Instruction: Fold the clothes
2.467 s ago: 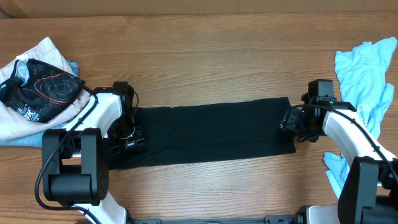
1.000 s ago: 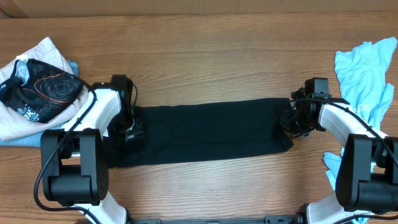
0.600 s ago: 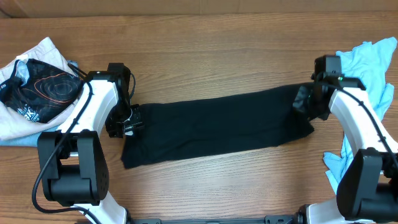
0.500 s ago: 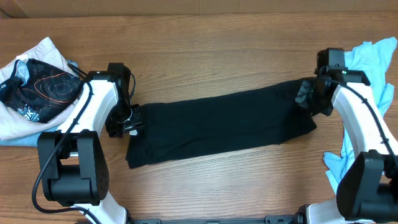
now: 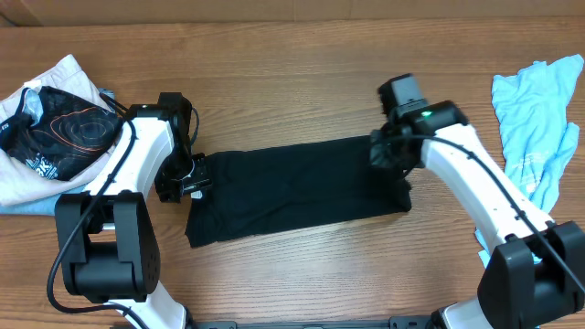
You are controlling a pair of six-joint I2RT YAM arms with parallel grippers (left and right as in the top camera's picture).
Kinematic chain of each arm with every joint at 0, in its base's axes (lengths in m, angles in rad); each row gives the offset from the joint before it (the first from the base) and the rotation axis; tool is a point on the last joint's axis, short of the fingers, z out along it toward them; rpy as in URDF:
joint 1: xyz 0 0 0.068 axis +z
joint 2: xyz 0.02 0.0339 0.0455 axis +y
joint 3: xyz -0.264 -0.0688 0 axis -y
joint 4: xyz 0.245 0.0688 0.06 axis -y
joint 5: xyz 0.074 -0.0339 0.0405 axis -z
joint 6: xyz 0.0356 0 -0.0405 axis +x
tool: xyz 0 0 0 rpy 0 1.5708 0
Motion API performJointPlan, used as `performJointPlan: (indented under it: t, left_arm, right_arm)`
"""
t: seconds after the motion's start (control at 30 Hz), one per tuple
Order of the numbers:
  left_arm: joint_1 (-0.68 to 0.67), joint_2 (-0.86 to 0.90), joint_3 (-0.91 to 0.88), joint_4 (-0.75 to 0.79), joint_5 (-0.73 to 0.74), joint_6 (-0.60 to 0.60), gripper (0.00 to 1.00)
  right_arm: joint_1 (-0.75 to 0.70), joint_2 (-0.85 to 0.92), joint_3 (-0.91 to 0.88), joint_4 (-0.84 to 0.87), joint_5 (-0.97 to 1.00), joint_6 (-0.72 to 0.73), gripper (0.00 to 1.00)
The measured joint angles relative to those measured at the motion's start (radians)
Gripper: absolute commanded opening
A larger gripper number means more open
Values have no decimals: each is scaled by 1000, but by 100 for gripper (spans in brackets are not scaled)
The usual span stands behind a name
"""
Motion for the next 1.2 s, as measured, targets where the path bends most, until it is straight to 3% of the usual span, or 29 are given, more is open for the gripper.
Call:
performJointPlan:
  t: [0.53, 0.87, 1.2]
  left_arm:
    - [0, 0, 0, -11, 0, 0, 62]
    - [0, 0, 0, -11, 0, 0, 62]
    - [0, 0, 0, -11, 0, 0, 63]
  right_arm:
    - [167, 134, 1, 60, -49, -1, 4]
    - [167, 134, 1, 119, -119, -19, 32]
    - [167, 134, 1, 138, -190, -68, 35]
